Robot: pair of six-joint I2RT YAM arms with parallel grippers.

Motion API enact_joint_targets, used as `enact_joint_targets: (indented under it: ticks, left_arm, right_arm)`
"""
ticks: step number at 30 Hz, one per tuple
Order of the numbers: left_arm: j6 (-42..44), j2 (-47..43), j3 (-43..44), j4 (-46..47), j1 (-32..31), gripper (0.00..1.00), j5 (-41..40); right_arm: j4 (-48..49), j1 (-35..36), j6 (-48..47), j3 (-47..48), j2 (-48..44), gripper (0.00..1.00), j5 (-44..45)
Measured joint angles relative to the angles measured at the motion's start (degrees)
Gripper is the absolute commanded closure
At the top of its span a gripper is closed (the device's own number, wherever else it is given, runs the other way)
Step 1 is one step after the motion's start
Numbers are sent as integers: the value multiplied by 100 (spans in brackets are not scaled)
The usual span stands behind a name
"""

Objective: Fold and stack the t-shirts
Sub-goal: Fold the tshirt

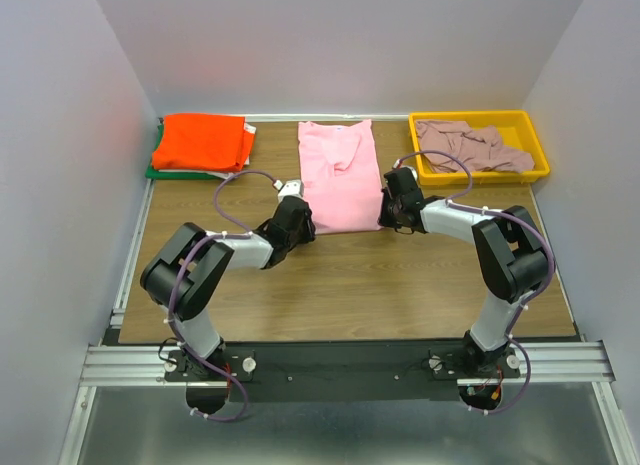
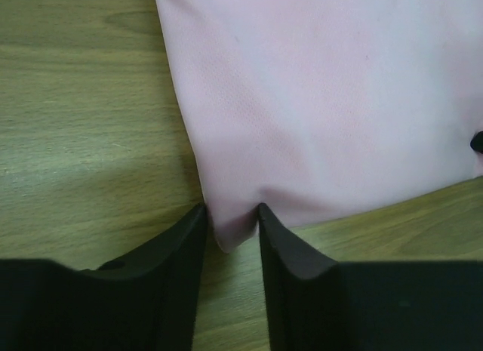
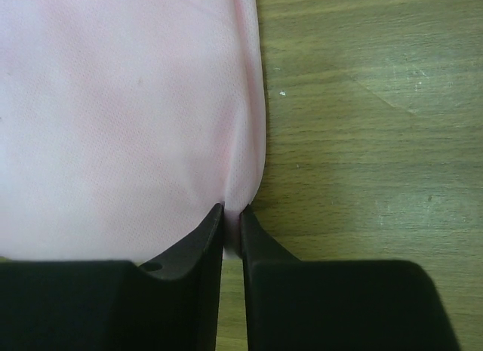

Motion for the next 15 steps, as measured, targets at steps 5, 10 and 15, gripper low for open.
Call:
enact_joint_targets:
  ticks: [5, 10, 15]
  left_arm:
    - [-17, 105, 35, 107, -11, 82, -2]
    - [-44, 79, -109, 243, -70, 100, 9]
    - [-20, -313, -382, 4, -92, 100, 57]
  right_arm:
    - [11, 0, -2, -2, 0, 87, -26]
    - [59, 0, -2, -61, -42, 100, -96]
    - [-22, 0, -11, -400, -424, 100, -323]
